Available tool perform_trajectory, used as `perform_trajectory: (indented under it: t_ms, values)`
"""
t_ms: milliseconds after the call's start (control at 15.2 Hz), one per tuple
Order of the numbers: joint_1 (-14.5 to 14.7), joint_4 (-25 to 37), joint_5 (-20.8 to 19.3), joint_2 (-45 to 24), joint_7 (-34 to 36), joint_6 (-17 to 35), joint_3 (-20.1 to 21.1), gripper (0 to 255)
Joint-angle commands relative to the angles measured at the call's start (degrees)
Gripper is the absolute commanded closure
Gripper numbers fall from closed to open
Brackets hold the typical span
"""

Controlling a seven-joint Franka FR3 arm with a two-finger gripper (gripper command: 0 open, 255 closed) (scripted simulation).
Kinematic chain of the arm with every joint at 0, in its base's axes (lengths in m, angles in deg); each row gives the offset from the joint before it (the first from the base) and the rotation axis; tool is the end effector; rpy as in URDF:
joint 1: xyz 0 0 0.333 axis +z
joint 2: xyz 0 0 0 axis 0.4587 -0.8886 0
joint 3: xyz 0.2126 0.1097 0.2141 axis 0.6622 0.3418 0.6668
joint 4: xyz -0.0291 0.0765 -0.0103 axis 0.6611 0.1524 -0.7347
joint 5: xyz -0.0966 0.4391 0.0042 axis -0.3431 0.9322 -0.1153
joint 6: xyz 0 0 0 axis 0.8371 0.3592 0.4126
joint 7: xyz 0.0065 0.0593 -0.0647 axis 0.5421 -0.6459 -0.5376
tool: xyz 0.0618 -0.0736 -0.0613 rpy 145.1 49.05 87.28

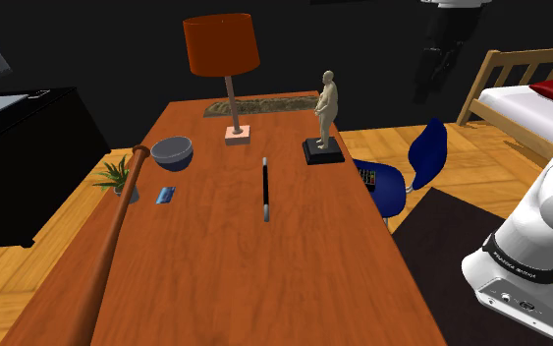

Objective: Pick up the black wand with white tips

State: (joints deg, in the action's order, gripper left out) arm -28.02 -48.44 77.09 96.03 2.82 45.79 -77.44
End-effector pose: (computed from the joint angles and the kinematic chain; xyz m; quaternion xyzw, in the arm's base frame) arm 0.3456 0.0264 0.5788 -0.9996 -0.0117 0.0052 0.0235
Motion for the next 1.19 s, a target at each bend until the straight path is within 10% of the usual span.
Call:
perform_trajectory:
  t_ms: [0,1122]
  values:
    - [0.0,0.0,0.0,0.0,0.0,0.0,0.0,0]
    - [-2.6,3.6,5.0,-30.5,25.2,27.7,14.9,0]
